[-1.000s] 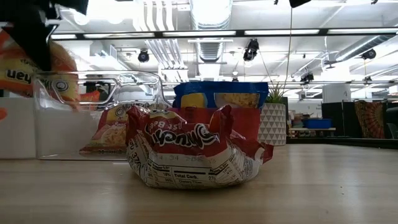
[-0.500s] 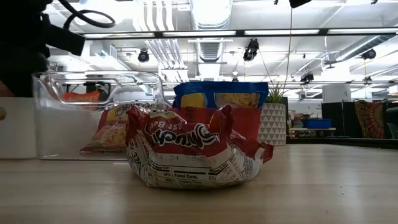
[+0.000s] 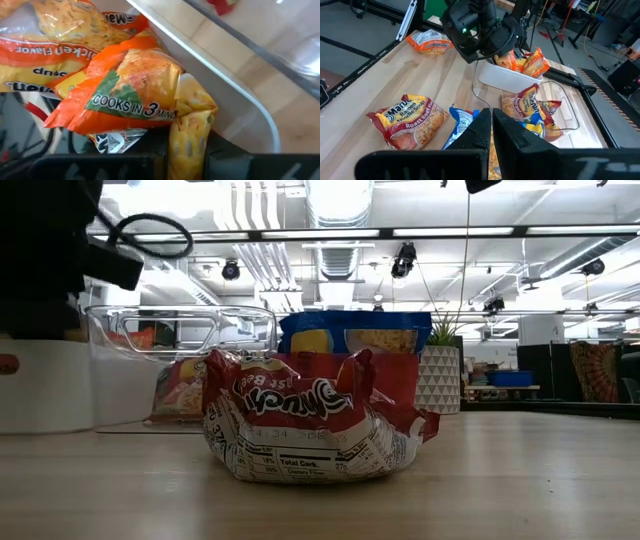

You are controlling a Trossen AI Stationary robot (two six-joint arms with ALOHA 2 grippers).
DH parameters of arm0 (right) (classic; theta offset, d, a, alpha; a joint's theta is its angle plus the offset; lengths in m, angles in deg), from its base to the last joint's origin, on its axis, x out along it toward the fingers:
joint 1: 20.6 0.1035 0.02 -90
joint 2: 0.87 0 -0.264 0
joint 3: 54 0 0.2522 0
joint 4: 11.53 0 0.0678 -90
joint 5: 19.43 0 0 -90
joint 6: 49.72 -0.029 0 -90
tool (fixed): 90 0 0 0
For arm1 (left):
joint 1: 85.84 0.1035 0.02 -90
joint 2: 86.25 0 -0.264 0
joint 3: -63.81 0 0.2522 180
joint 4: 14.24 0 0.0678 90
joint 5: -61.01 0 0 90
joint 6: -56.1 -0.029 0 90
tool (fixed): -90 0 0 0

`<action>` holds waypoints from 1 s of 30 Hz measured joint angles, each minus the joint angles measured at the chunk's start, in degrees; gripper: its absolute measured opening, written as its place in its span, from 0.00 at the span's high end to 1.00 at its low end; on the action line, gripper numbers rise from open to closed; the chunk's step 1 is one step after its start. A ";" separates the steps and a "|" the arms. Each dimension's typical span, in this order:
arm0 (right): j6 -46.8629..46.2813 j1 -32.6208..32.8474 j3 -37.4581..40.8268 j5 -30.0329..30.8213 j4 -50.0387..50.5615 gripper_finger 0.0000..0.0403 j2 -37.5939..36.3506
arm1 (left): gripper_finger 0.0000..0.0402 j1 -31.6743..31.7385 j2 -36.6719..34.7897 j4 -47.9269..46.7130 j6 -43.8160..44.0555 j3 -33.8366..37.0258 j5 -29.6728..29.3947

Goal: Sort Maruchan noodles
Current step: Put the orange noodle pack into the white bin, then put the red noodle pack into the transparent bin

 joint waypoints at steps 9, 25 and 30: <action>0.19 0.01 0.00 0.00 -0.02 0.98 0.00 | 0.72 -0.06 -2.56 -1.94 -3.31 -5.88 0.56; -2.75 0.01 0.00 0.00 0.04 0.98 0.00 | 0.43 -5.23 -3.52 -9.41 -20.24 -24.83 -17.99; -13.53 0.00 2.67 -0.04 -0.04 0.98 -0.02 | 0.45 -10.04 -3.59 -1.07 -21.51 -27.69 -27.89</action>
